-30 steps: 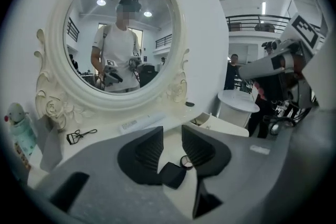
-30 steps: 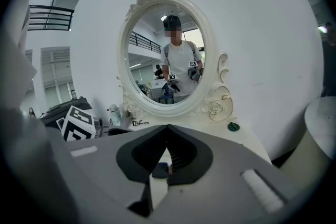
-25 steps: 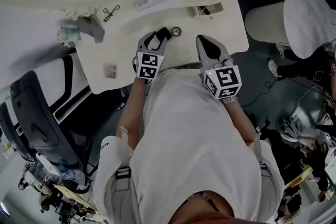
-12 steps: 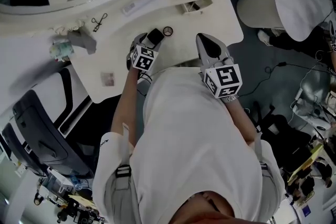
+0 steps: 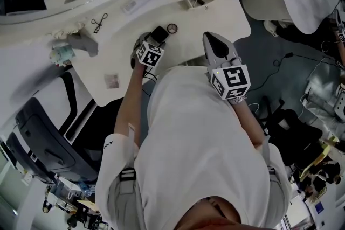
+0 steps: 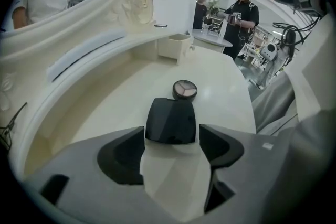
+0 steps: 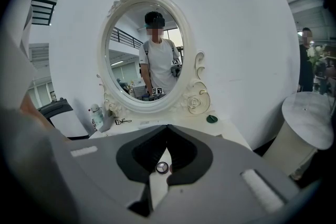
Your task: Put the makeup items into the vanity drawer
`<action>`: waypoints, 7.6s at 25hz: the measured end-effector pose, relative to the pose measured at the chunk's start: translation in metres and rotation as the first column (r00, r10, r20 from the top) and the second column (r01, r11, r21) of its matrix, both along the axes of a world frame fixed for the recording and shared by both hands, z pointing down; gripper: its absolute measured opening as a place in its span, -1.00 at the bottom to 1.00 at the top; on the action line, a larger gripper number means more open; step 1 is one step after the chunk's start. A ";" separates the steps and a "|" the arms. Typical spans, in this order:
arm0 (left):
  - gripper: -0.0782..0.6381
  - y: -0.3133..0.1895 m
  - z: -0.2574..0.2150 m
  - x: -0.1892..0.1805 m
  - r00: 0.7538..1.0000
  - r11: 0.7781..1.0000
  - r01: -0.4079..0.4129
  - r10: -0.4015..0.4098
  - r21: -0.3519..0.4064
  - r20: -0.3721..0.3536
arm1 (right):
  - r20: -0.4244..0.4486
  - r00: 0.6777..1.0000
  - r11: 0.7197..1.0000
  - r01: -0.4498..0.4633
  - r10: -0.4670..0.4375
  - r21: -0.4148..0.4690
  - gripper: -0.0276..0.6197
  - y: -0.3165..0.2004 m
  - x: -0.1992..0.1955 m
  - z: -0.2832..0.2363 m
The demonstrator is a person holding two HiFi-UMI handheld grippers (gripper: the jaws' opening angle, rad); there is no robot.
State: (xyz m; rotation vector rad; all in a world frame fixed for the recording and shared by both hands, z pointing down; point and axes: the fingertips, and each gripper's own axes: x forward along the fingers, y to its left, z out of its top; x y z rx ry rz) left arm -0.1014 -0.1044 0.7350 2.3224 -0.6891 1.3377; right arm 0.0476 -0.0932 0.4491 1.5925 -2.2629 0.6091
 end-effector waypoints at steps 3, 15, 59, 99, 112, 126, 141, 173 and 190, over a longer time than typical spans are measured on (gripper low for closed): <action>0.15 -0.001 0.005 0.002 1.000 1.000 -0.003 0.003 -0.005 0.016 | -0.001 1.000 1.000 -0.009 0.009 0.000 -0.89 0.000 0.000 0.000; 0.06 0.005 -0.008 -0.002 0.990 0.992 0.114 -0.118 -0.057 -0.074 | -0.004 1.000 1.000 -0.007 0.007 0.002 -0.89 0.003 -0.003 -0.001; 0.05 -0.062 -0.110 0.204 0.774 0.788 0.604 -0.615 -0.114 -0.151 | 0.131 0.912 0.921 0.387 -0.388 0.029 -0.89 -0.058 0.140 0.009; 0.06 -0.131 -0.068 0.242 0.690 0.700 0.708 -0.714 -0.095 -0.117 | 0.155 0.877 0.887 0.462 -0.455 -0.008 -0.89 -0.100 0.195 0.029; 0.06 -0.137 -0.063 0.246 0.699 0.716 0.695 -0.693 -0.058 -0.177 | 0.140 0.871 0.878 0.478 -0.472 -0.017 -0.89 -0.092 0.187 0.031; -0.76 -0.100 -0.135 0.196 0.604 0.621 0.780 -0.720 0.072 -0.341 | 0.122 0.864 0.871 0.492 -0.489 0.003 -0.89 -0.080 0.162 0.026; -0.76 -0.008 -0.258 0.093 0.569 0.582 0.788 -0.565 0.200 -0.598 | 0.101 0.867 0.873 0.487 -0.487 0.030 -0.89 -0.035 0.047 0.007; -0.76 0.064 -0.317 0.003 0.673 0.650 0.664 -0.304 0.370 -0.674 | 0.061 0.917 0.913 0.384 -0.395 0.138 -0.89 0.051 -0.070 -0.029; -0.76 0.086 -0.317 -0.026 0.652 0.638 0.683 -0.311 0.356 -0.692 | 0.049 0.921 0.917 0.377 -0.386 0.132 -0.89 0.073 -0.094 -0.029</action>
